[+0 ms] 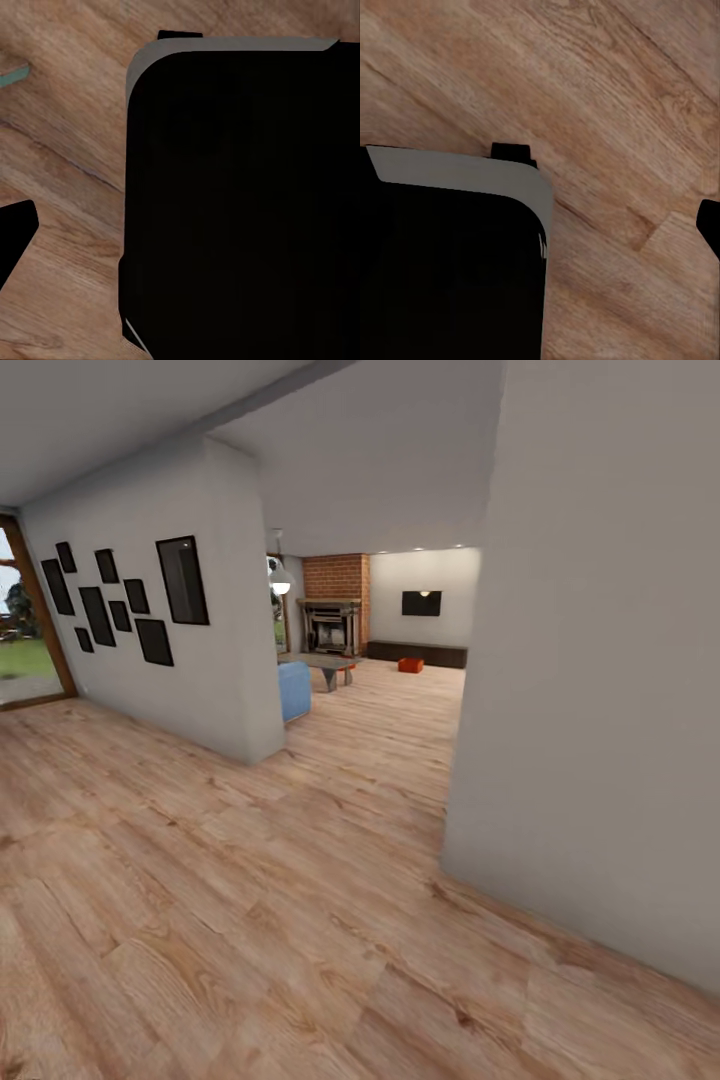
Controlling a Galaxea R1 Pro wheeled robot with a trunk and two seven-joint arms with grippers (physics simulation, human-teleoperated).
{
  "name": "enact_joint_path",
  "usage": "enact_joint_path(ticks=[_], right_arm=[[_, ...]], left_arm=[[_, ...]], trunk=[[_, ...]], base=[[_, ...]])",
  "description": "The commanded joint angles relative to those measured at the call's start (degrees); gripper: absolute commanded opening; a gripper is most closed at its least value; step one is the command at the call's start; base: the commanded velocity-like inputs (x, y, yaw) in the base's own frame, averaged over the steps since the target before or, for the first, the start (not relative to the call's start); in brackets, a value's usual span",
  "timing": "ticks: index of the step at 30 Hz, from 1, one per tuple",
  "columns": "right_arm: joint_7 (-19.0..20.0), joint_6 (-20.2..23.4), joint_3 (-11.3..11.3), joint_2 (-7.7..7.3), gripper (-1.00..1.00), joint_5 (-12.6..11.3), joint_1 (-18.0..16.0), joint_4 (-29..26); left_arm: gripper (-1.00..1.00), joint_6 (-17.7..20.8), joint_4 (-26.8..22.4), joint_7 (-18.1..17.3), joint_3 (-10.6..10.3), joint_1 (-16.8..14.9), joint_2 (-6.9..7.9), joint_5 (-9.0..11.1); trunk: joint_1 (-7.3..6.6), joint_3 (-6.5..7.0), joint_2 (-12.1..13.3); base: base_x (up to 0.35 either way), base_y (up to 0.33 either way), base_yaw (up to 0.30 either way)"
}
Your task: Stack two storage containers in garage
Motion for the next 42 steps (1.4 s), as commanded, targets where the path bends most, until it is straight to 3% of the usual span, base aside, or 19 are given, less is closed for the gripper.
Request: enact_joint_path(ticks=[1, 23, 32, 42], right_arm=[[-0.02, -0.25, 0.48, 0.03, 1.0, -0.42, -0.05, 0.13], [0.05, -0.34, 0.54, -0.06, 1.0, 0.43, -0.05, 0.13], [-0.01, -0.26, 0.51, 0.02, 1.0, -0.37, -0.05, 0.13], [0.01, -0.25, 0.48, -0.02, 1.0, -0.42, -0.05, 0.13]], left_arm=[[1.0, -0.14, 0.0, 0.01, 0.02, -0.02, 0.0, 0.33], [1.0, -0.14, -0.01, 0.02, 0.02, -0.02, -0.02, 0.33], [1.0, -0.14, 0.0, -0.01, 0.02, -0.02, 0.0, 0.33], [1.0, -0.14, 0.0, 0.02, 0.02, -0.02, 0.0, 0.33]], trunk=[[0.03, -0.05, -0.02], [0.03, -0.05, -0.02], [0.03, -0.05, -0.02], [0.03, -0.05, -0.02]], base=[[0.322, 0.0, 0.269], [0.322, 0.0, 0.035], [0.322, 0.0, 0.0], [0.322, 0.0, 0.203]])
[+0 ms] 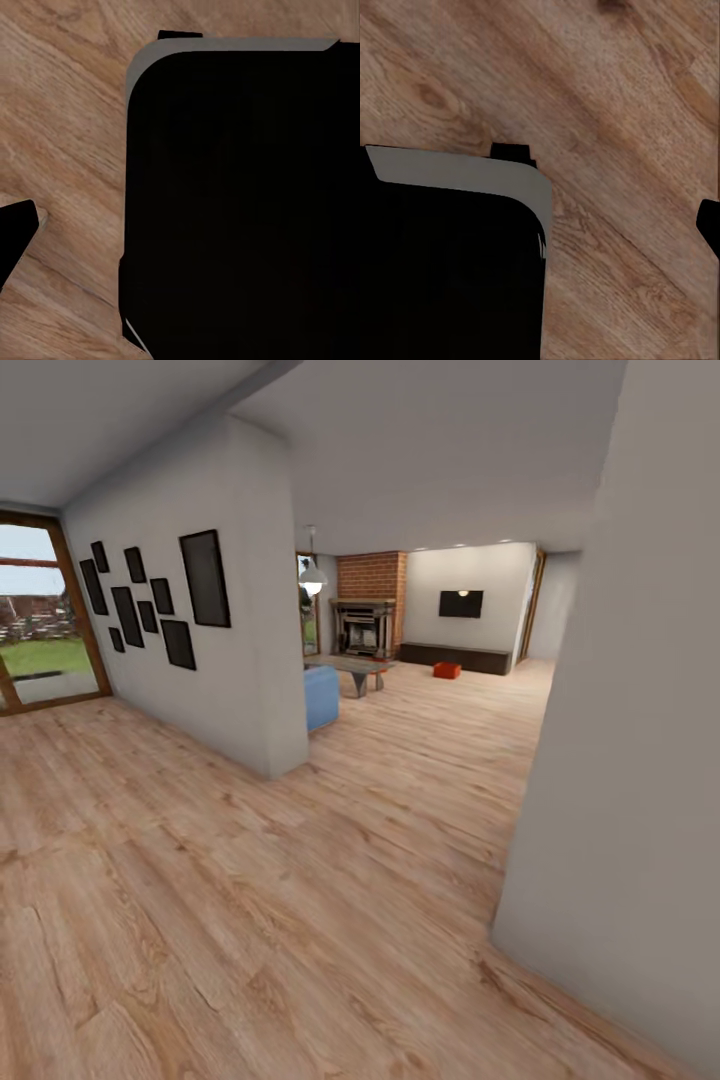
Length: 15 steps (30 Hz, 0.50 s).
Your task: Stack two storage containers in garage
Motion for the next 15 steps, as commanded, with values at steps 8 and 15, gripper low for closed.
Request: enact_joint_path(ticks=[8, 15], right_arm=[[-0.03, -0.25, 0.48, -0.01, 1.0, -0.42, -0.05, 0.13], [-0.02, -0.29, 0.49, -0.01, 1.0, -0.42, -0.05, 0.13]], left_arm=[[1.0, -0.14, 0.0, 0.02, 0.02, -0.02, -0.02, 0.33], [1.0, -0.14, -0.02, 0.0, 0.02, -0.02, -0.01, 0.33]], trunk=[[0.03, -0.05, -0.02], [0.03, -0.05, -0.02]], base=[[0.322, 0.0, 0.026], [0.322, 0.0, 0.0]])
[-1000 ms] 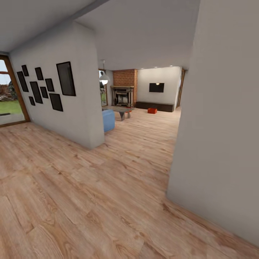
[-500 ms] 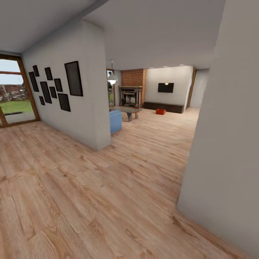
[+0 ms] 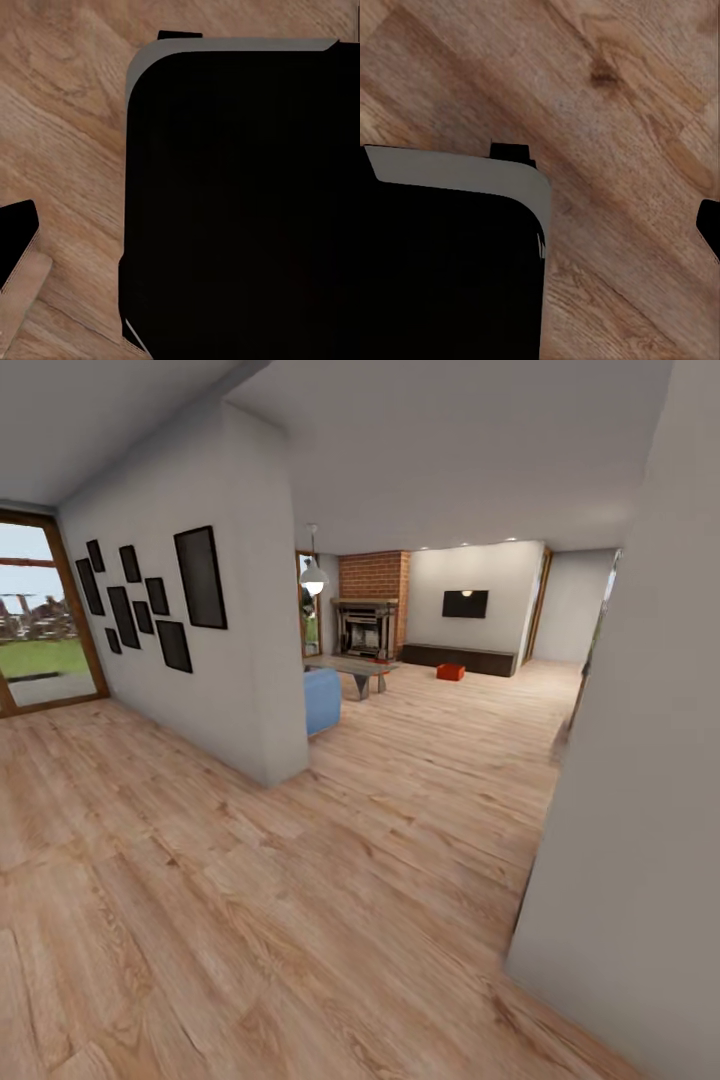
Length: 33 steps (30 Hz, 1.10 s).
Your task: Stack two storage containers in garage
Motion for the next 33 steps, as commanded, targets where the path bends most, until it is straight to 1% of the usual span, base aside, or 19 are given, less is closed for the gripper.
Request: enact_joint_path(ticks=[1, 33], right_arm=[[-0.02, -0.25, 0.48, 0.03, 1.0, -0.42, -0.05, 0.14], [-0.01, -0.22, 0.48, 0.04, 1.0, -0.42, -0.05, 0.14]], left_arm=[[1.0, -0.14, 0.02, 0.01, 0.02, -0.02, 0.0, 0.33], [1.0, -0.14, 0.0, 0.03, 0.02, -0.02, -0.01, 0.33]], trunk=[[0.03, -0.06, -0.02], [0.03, -0.06, -0.02]], base=[[0.322, 0.0, 0.0], [0.322, 0.0, 0.0]])
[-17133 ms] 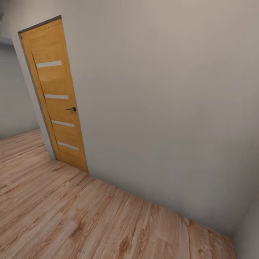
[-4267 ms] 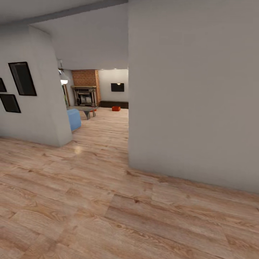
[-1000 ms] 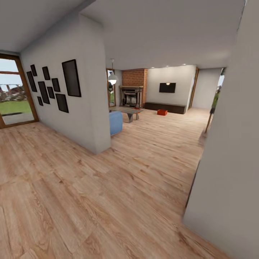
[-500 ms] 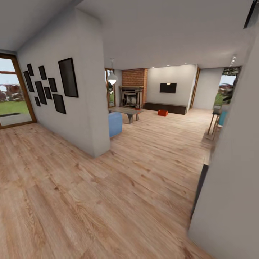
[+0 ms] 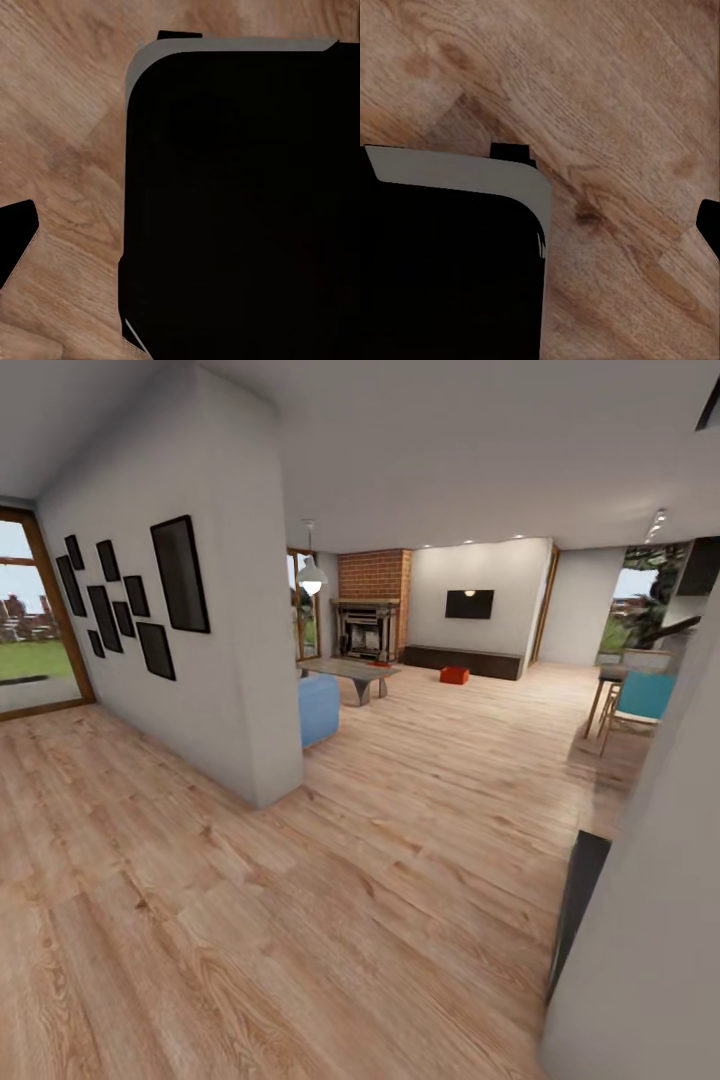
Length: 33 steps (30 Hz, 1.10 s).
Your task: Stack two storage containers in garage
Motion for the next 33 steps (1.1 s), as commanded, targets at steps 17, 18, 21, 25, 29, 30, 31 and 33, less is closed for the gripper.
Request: enact_joint_path(ticks=[17, 18, 21, 25, 29, 30, 31, 33], right_arm=[[-0.03, -0.25, 0.53, 0.12, 1.0, -0.33, -0.05, 0.14], [-0.02, -0.25, 0.54, 0.12, 1.0, -0.33, -0.05, 0.14], [-0.01, -0.25, 0.51, 0.12, 1.0, -0.33, -0.05, 0.14], [0.0, -0.25, 0.51, 0.12, 1.0, -0.36, -0.05, 0.14], [-0.01, -0.25, 0.49, 0.1, 1.0, -0.41, -0.05, 0.14], [-0.02, -0.25, 0.5, 0.1, 1.0, -0.4, -0.05, 0.14], [-0.02, -0.25, 0.52, 0.11, 1.0, -0.35, -0.05, 0.14], [0.01, -0.25, 0.55, 0.11, 1.0, -0.19, -0.05, 0.14]], left_arm=[[1.0, -0.14, 0.03, 0.02, 0.02, -0.02, -0.07, 0.3], [1.0, -0.14, 0.03, 0.03, 0.02, -0.02, -0.07, 0.29], [1.0, -0.14, 0.03, 0.04, 0.02, -0.02, -0.07, 0.3], [1.0, -0.14, 0.02, 0.03, 0.02, -0.02, -0.07, 0.31], [1.0, -0.14, 0.04, 0.04, 0.02, -0.02, -0.07, 0.32], [1.0, -0.14, 0.04, 0.04, 0.02, -0.02, -0.07, 0.32], [1.0, -0.14, 0.02, 0.03, 0.02, -0.02, -0.07, 0.33], [1.0, -0.14, 0.02, 0.03, 0.02, -0.02, -0.07, 0.33]], trunk=[[0.03, -0.06, -0.02], [0.03, -0.06, -0.02], [0.03, -0.06, -0.02], [0.03, -0.06, -0.02], [0.03, -0.06, -0.02], [0.03, -0.06, -0.02], [0.03, -0.06, -0.02], [0.03, -0.06, -0.02]], base=[[0.322, 0.0, 0.0], [0.322, 0.0, 0.0], [0.322, 0.0, 0.0], [0.322, 0.0, 0.0], [0.322, 0.0, 0.0], [0.322, 0.0, 0.0], [0.322, 0.0, 0.0], [0.322, 0.0, 0.0]])
